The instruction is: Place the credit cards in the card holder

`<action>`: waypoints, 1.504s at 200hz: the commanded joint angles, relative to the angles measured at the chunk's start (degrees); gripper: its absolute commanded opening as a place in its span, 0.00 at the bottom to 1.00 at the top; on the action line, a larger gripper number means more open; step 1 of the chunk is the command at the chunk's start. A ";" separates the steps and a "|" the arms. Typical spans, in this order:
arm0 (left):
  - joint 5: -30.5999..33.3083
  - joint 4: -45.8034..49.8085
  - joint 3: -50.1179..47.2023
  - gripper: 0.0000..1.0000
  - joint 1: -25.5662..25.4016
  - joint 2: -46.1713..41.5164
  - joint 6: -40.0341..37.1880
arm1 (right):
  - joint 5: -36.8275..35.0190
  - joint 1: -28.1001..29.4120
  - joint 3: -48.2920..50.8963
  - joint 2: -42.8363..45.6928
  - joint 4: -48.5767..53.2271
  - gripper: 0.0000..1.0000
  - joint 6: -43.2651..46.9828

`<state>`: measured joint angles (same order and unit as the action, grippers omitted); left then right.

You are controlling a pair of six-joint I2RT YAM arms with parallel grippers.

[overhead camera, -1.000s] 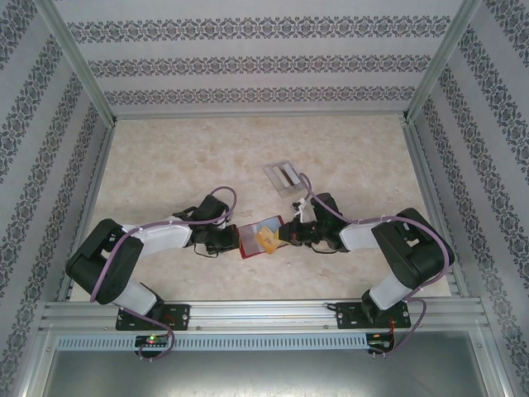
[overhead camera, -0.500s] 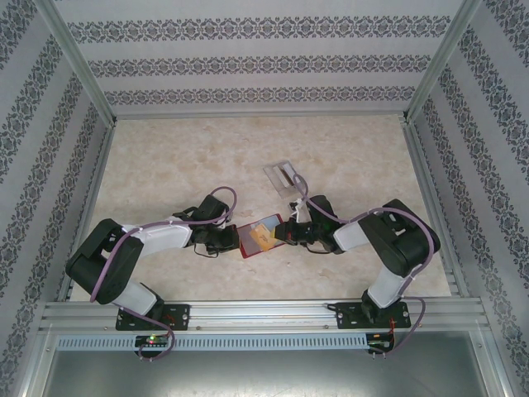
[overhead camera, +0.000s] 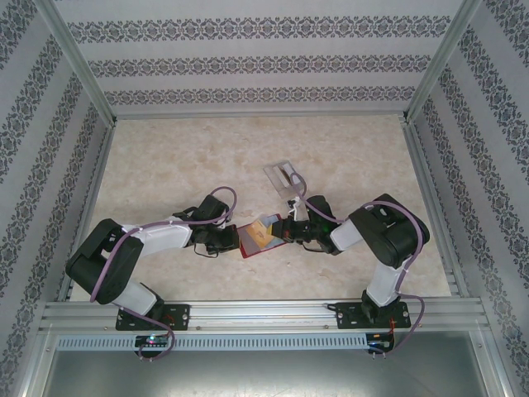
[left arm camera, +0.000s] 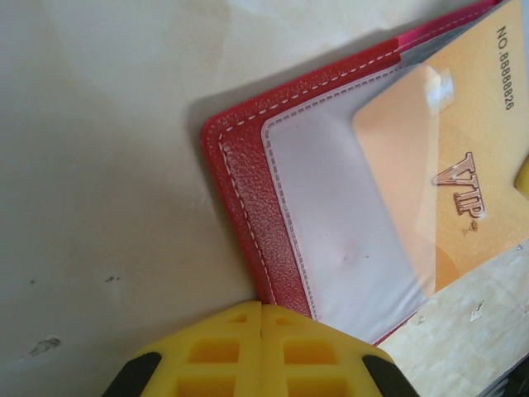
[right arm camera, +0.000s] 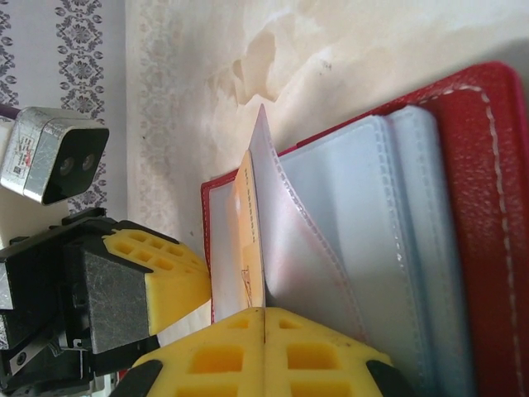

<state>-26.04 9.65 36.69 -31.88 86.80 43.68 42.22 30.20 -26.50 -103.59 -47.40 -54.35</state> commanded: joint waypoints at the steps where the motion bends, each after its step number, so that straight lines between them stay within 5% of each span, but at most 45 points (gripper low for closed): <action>1: 0.83 0.99 0.27 0.00 -0.62 -0.24 -0.17 | -3.44 1.72 0.39 -1.29 -1.12 0.00 -0.08; 58: 1.76 2.06 0.52 0.00 -0.58 -1.22 0.28 | -8.11 3.80 2.15 4.09 0.68 0.05 0.33; 92: 1.46 1.73 0.60 0.00 -0.56 -0.86 0.79 | -7.73 4.87 2.28 5.47 2.49 0.18 0.43; 141: 1.27 1.88 0.89 0.00 -0.56 -0.50 0.54 | -9.08 4.87 1.56 7.85 9.22 0.18 4.45; 214: 0.96 2.30 1.72 0.00 -0.56 0.22 0.09 | -7.71 7.57 -1.03 6.30 11.54 0.03 5.31; 301: 1.23 1.95 1.50 0.00 -0.56 0.79 -0.34 | -7.77 7.37 -2.68 8.05 19.57 0.12 8.69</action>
<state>-25.41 10.09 36.91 -31.88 86.76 43.75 34.06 37.39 -28.47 -96.38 -33.50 -49.08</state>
